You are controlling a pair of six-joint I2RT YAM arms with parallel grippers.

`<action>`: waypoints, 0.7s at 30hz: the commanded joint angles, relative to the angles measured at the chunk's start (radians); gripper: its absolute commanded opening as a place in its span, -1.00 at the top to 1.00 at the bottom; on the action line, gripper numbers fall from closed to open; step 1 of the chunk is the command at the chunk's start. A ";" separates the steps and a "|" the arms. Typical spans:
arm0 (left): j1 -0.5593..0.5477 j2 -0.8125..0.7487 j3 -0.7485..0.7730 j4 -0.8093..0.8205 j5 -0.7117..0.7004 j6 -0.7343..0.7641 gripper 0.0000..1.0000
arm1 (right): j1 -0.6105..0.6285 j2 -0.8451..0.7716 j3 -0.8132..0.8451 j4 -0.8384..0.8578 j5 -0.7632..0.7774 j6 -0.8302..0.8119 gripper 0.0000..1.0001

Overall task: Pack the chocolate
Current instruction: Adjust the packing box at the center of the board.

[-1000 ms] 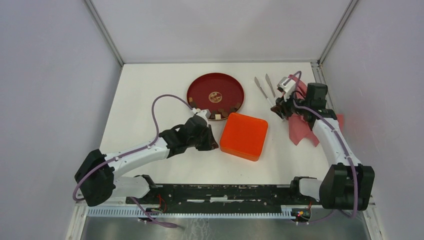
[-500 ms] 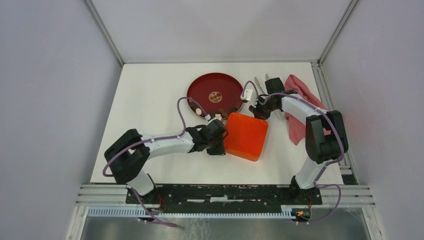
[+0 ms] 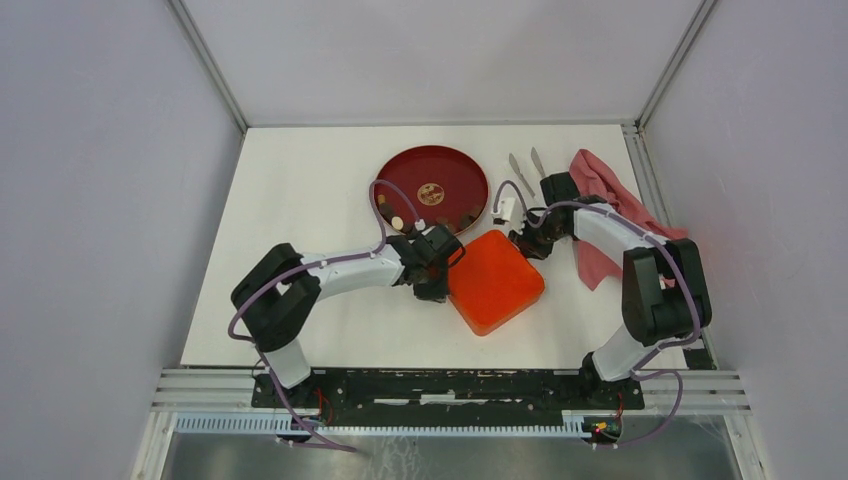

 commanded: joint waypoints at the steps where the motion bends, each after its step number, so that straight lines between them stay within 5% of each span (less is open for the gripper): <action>1: 0.010 -0.028 0.046 0.038 -0.070 0.069 0.72 | 0.027 -0.067 -0.093 0.041 0.009 0.181 0.41; 9: 0.102 -0.215 -0.028 -0.127 -0.151 0.058 0.77 | -0.002 -0.104 -0.125 0.152 0.086 0.293 0.41; 21: 0.170 -0.179 0.013 -0.158 -0.086 -0.006 0.96 | -0.008 -0.095 -0.159 0.194 0.166 0.375 0.40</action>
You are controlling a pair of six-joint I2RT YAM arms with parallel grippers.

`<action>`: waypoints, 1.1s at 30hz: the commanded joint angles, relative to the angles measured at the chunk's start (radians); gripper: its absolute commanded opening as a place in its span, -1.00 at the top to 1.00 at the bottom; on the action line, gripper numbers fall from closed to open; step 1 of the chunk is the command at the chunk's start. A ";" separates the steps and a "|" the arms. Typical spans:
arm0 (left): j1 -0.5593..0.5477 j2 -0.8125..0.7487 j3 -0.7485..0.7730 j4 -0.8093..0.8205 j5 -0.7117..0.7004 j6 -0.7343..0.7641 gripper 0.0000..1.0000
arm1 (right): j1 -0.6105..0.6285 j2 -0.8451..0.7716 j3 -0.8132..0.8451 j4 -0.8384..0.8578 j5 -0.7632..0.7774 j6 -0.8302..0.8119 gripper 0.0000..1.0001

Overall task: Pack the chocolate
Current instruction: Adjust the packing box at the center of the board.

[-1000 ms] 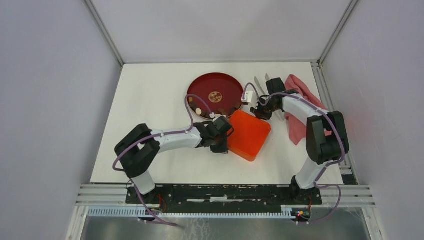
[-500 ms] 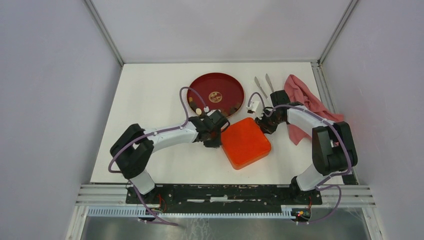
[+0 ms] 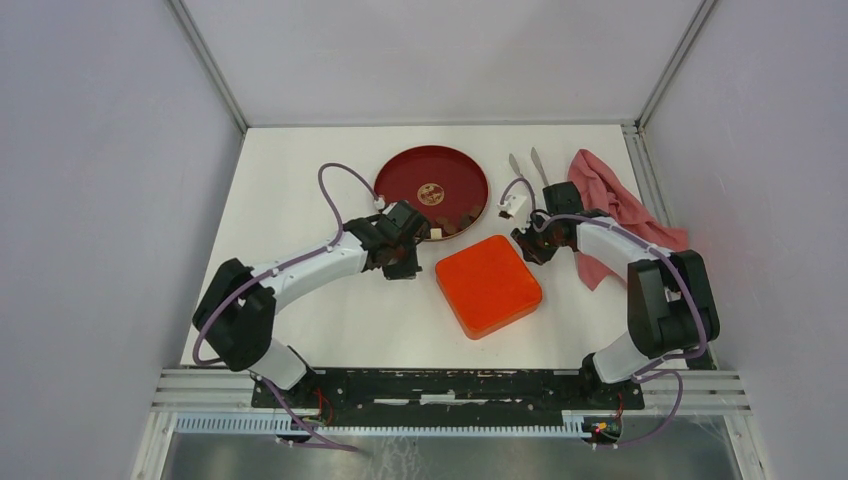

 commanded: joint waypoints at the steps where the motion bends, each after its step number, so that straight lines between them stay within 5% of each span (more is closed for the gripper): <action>1: 0.000 0.015 0.022 -0.011 0.009 -0.051 0.96 | -0.014 -0.002 -0.008 0.022 0.036 0.029 0.40; 10: -0.042 0.056 0.025 0.035 0.043 -0.118 0.96 | -0.018 -0.032 -0.021 -0.002 0.001 0.048 0.47; 19: -0.216 0.450 0.404 0.095 0.111 -0.104 0.96 | 0.142 -0.043 -0.041 -0.115 -0.235 0.072 0.55; 25: -0.197 0.383 0.340 0.086 0.065 -0.104 0.96 | 0.120 -0.038 -0.045 -0.063 -0.160 0.111 0.54; 33: -0.138 0.137 0.125 0.083 0.009 -0.118 0.96 | -0.109 -0.104 -0.042 -0.085 -0.195 0.072 0.45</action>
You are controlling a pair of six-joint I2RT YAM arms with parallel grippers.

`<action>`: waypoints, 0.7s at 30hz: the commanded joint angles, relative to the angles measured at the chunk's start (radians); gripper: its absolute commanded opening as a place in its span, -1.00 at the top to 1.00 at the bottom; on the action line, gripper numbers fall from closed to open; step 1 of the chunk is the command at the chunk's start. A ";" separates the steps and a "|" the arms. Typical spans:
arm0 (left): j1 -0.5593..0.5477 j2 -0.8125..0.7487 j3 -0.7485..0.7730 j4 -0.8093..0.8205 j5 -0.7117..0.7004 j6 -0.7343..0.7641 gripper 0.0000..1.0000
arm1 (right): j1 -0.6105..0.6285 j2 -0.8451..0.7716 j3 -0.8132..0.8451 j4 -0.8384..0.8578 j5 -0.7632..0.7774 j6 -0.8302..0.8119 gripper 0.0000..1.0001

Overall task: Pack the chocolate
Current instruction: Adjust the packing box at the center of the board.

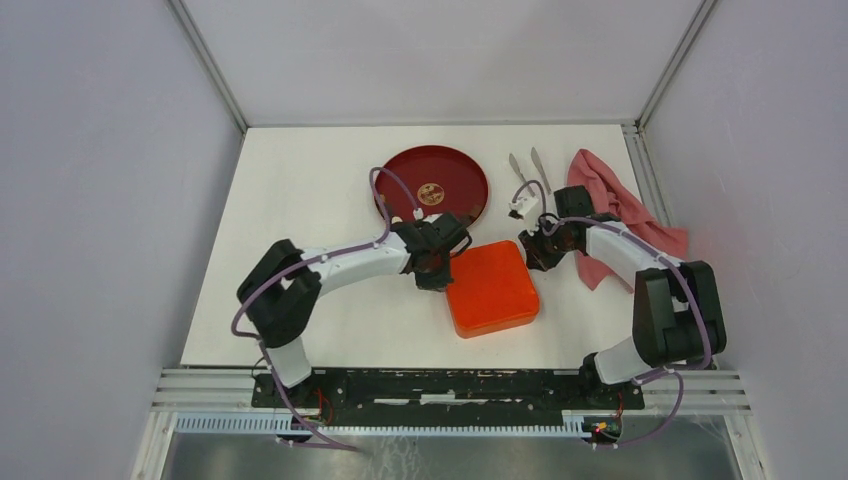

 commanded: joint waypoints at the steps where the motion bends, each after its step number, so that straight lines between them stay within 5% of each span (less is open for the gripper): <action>1: 0.036 -0.174 -0.096 0.152 0.004 -0.041 0.96 | -0.106 -0.060 -0.014 -0.039 -0.150 -0.011 0.44; 10: 0.059 -0.168 -0.166 0.242 0.108 -0.025 0.96 | -0.065 -0.078 -0.095 -0.067 -0.152 -0.034 0.48; 16: -0.026 0.008 0.012 0.283 0.175 -0.011 0.96 | 0.073 -0.069 -0.103 -0.034 -0.262 0.062 0.50; 21: -0.004 0.035 0.059 0.241 0.128 0.014 0.96 | 0.059 -0.086 -0.072 -0.024 -0.139 0.037 0.48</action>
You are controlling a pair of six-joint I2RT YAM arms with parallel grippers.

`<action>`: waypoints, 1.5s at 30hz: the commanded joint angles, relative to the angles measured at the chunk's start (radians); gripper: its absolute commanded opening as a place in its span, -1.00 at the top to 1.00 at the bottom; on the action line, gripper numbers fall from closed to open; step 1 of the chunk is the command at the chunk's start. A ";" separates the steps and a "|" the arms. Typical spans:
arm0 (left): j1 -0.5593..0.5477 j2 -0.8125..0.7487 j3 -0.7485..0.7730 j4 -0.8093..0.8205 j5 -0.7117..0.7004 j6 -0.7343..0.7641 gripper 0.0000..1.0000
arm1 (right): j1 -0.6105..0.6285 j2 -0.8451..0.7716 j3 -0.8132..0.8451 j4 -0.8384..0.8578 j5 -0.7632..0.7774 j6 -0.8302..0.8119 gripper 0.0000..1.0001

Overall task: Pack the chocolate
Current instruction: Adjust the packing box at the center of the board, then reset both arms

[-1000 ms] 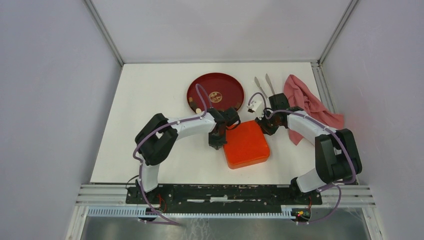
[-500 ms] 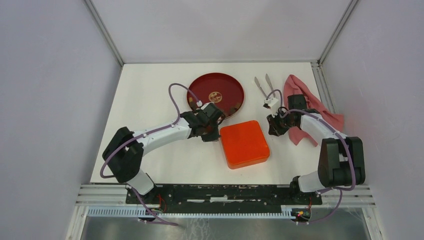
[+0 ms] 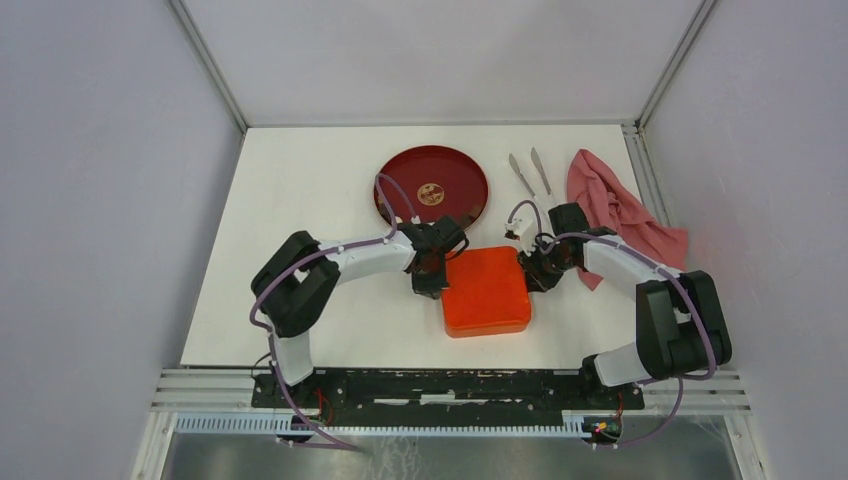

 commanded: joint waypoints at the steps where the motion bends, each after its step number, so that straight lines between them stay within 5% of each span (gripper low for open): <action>1: -0.022 -0.011 0.105 0.186 0.049 0.014 0.97 | 0.013 -0.040 0.049 0.036 -0.005 -0.009 0.46; 6: 0.014 -0.142 0.030 0.117 -0.031 0.072 0.95 | -0.136 -0.184 0.117 -0.101 0.018 -0.303 0.39; 12: 0.007 -0.391 -0.096 0.205 0.006 0.154 0.90 | -0.077 -0.268 0.232 -0.459 -0.248 -0.604 0.41; 20: 0.000 -0.393 -0.142 0.457 0.214 0.178 0.66 | 0.038 -0.339 0.263 -0.478 -0.168 -0.532 0.50; 28: -0.005 -0.238 -0.183 0.465 0.178 0.161 0.69 | 0.129 -0.301 -0.123 -0.223 0.077 -0.444 0.54; 36: -0.005 -0.375 -0.118 0.422 0.127 0.221 0.65 | 0.126 -0.304 0.170 -0.370 0.018 -0.445 0.38; 40: -0.004 -0.549 -0.098 0.418 0.077 0.264 0.29 | 0.110 -0.358 0.367 -0.370 0.028 -0.374 -0.12; 43: -0.005 -0.704 -0.117 0.434 0.032 0.284 -0.43 | 0.069 -0.444 0.409 -0.204 0.135 -0.237 -0.95; 45: -0.004 -0.795 -0.116 0.425 -0.023 0.283 -0.96 | 0.060 -0.506 0.388 -0.066 0.249 -0.132 -0.95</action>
